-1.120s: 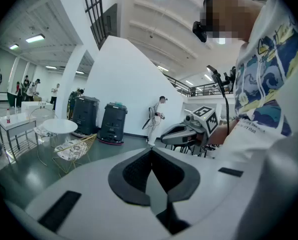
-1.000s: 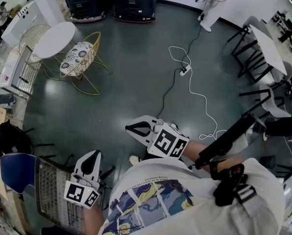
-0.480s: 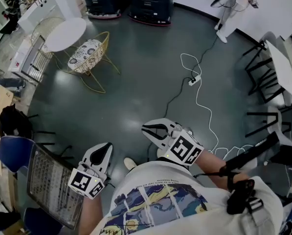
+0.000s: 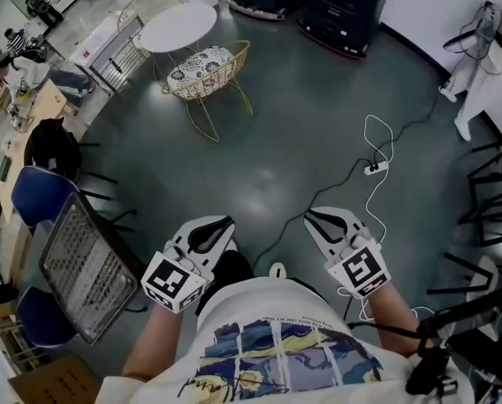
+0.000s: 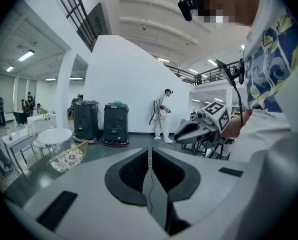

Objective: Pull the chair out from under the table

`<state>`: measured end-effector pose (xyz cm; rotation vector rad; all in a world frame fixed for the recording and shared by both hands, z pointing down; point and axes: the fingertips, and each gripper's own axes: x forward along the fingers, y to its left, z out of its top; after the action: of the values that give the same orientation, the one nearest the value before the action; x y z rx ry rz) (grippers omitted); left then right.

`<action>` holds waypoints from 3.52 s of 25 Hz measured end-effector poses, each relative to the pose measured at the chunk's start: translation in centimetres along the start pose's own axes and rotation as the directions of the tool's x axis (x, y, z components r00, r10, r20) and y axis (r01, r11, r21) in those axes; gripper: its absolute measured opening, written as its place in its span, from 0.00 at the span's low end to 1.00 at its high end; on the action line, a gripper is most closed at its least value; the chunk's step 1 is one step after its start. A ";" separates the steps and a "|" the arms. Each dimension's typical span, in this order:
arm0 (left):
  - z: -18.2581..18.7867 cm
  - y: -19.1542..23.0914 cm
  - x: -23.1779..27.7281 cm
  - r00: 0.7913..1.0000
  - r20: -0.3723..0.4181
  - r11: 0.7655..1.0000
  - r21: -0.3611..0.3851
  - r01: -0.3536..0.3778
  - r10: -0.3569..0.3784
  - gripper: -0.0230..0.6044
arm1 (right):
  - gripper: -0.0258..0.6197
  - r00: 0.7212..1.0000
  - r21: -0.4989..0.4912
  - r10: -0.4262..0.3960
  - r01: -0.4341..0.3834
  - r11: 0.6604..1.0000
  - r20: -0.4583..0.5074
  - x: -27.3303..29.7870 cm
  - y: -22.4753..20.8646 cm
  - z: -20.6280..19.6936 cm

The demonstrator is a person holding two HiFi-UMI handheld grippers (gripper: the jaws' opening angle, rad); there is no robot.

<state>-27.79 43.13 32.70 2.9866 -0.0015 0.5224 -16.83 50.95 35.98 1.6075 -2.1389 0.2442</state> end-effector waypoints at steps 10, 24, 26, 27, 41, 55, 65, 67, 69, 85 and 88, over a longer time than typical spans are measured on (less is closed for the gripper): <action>1.3 13.6 9.3 1.000 -0.017 0.999 -0.049 -0.005 0.004 0.06 | 0.10 0.998 -0.005 0.005 -0.005 1.000 -0.059 9.6 -11.3 -2.1; 12.5 37.7 16.5 0.984 0.179 0.987 -0.158 0.011 0.018 0.06 | 0.10 0.951 -0.197 0.165 -0.220 0.956 -0.261 35.2 -28.6 4.7; 12.6 39.6 16.4 0.978 0.190 0.980 -0.194 -0.047 0.085 0.06 | 0.11 0.933 -0.233 0.225 -0.294 0.927 -0.282 38.8 -29.9 5.1; 12.5 40.5 16.5 0.974 0.190 0.974 -0.214 -0.079 0.121 0.06 | 0.12 0.922 -0.253 0.254 -0.331 0.909 -0.293 40.7 -30.7 5.2; 14.7 51.4 22.2 0.832 0.095 0.779 -0.423 -0.463 0.547 0.09 | 0.20 0.672 -0.436 0.487 -0.737 0.517 -0.558 61.7 -39.0 0.2; 13.9 53.8 26.0 0.731 -0.043 0.610 -0.518 -0.600 0.681 0.09 | 0.23 0.526 -0.434 0.425 -0.850 0.299 -0.736 72.0 -37.4 -8.4; 13.4 52.9 25.5 0.719 -0.057 0.596 -0.515 -0.616 0.693 0.09 | 0.09 0.566 -0.505 0.358 -0.824 0.257 -0.742 73.7 -36.1 -10.6; 13.3 52.5 25.2 0.718 -0.054 0.596 -0.517 -0.615 0.694 0.09 | 0.08 0.573 -0.506 0.346 -0.819 0.269 -0.743 73.7 -36.2 -10.6; 13.3 52.2 25.0 0.718 -0.046 0.597 -0.519 -0.612 0.695 0.09 | 0.08 0.581 -0.511 0.333 -0.813 0.280 -0.743 73.8 -36.5 -10.7; 12.4 48.2 20.6 0.699 0.001 0.601 -0.512 -0.614 0.715 0.09 | 0.07 0.589 -0.503 0.282 -0.801 0.324 -0.757 72.2 -36.4 -11.6; 12.0 47.2 19.5 0.702 0.007 0.607 -0.509 -0.610 0.712 0.09 | 0.07 0.590 -0.500 0.280 -0.800 0.331 -0.757 71.0 -35.4 -11.9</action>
<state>-6.32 -4.73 33.14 2.4305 -1.1405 0.1933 4.01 -16.48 74.24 0.1003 -1.7774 -0.0975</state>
